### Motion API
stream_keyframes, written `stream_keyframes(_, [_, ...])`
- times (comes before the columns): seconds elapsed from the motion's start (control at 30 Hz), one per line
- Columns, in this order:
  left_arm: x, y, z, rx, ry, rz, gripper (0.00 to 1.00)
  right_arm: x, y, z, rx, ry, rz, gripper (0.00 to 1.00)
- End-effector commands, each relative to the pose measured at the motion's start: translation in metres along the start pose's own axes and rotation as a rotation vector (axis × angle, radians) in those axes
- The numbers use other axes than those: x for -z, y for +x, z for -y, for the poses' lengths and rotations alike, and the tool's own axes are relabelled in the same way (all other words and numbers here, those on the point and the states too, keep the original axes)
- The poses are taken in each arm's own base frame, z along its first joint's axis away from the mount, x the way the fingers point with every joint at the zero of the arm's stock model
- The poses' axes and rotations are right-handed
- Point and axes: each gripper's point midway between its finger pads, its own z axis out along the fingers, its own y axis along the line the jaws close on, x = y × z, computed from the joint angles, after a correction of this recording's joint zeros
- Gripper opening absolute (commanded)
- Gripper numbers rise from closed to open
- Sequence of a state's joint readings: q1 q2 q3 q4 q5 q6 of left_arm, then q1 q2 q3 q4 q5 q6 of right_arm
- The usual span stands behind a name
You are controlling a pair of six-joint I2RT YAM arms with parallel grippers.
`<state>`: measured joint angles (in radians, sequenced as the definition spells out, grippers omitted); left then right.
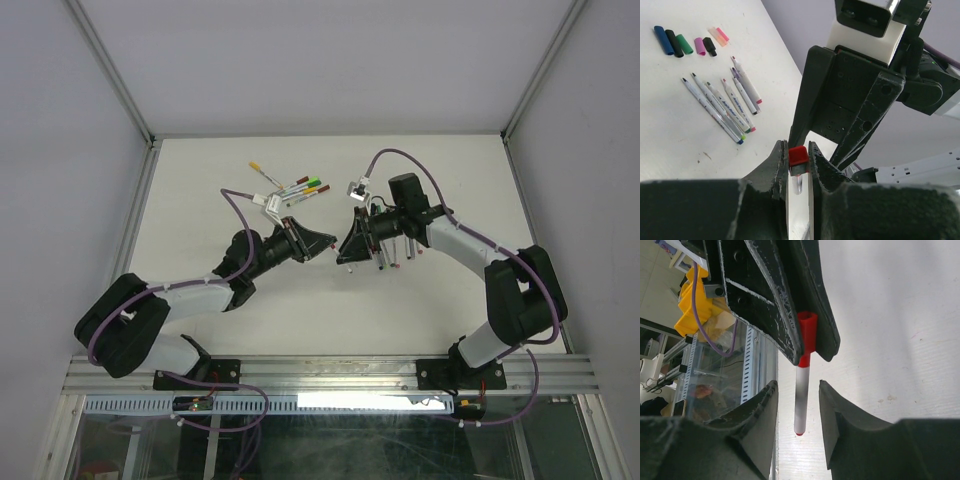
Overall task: Open the pen caps
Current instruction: Open the pen cap from the pen.
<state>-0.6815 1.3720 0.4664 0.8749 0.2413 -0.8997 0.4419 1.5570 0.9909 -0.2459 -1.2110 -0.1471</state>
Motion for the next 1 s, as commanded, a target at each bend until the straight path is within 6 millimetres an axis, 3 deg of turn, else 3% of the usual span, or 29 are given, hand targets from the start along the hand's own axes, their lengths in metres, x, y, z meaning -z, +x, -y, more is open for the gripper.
stream_keyframes(0.0, [-0.009,-0.015,0.035,-0.035,0.128,0.035,0.0,0.003,-0.014,-0.007,0.043,-0.007,0.039,0.4])
stream_keyframes(0.13, [-0.01,-0.019,0.038,-0.039,0.137,0.05,0.0,0.0,-0.01,-0.004,0.029,-0.008,0.027,0.31])
stream_keyframes(0.3, [-0.012,-0.031,0.031,-0.056,0.093,0.093,0.0,-0.005,-0.007,-0.007,0.038,-0.027,-0.005,0.01])
stream_keyframes(0.33, [-0.013,-0.037,0.026,-0.06,0.073,0.105,0.0,-0.005,-0.006,-0.007,0.035,-0.028,-0.009,0.0])
stream_keyframes(0.43, [-0.009,-0.079,0.01,-0.073,0.009,0.196,0.0,-0.005,-0.003,-0.004,0.024,-0.024,-0.016,0.0])
stream_keyframes(0.63, [0.026,-0.204,-0.015,-0.157,-0.111,0.47,0.0,-0.01,0.008,0.01,-0.056,-0.006,-0.048,0.0])
stream_keyframes(0.7, [0.04,-0.234,-0.019,-0.174,-0.145,0.542,0.0,-0.011,0.01,0.015,-0.075,0.007,-0.059,0.0])
stream_keyframes(0.77, [0.051,-0.251,-0.019,-0.184,-0.163,0.59,0.0,-0.011,0.012,0.019,-0.084,0.024,-0.065,0.0])
stream_keyframes(0.87, [0.062,-0.257,-0.014,-0.189,-0.165,0.621,0.0,-0.011,0.014,0.029,-0.095,0.079,-0.074,0.0])
stream_keyframes(0.97, [0.069,-0.243,-0.013,-0.172,-0.152,0.603,0.0,-0.005,0.02,0.067,-0.166,0.312,-0.077,0.0])
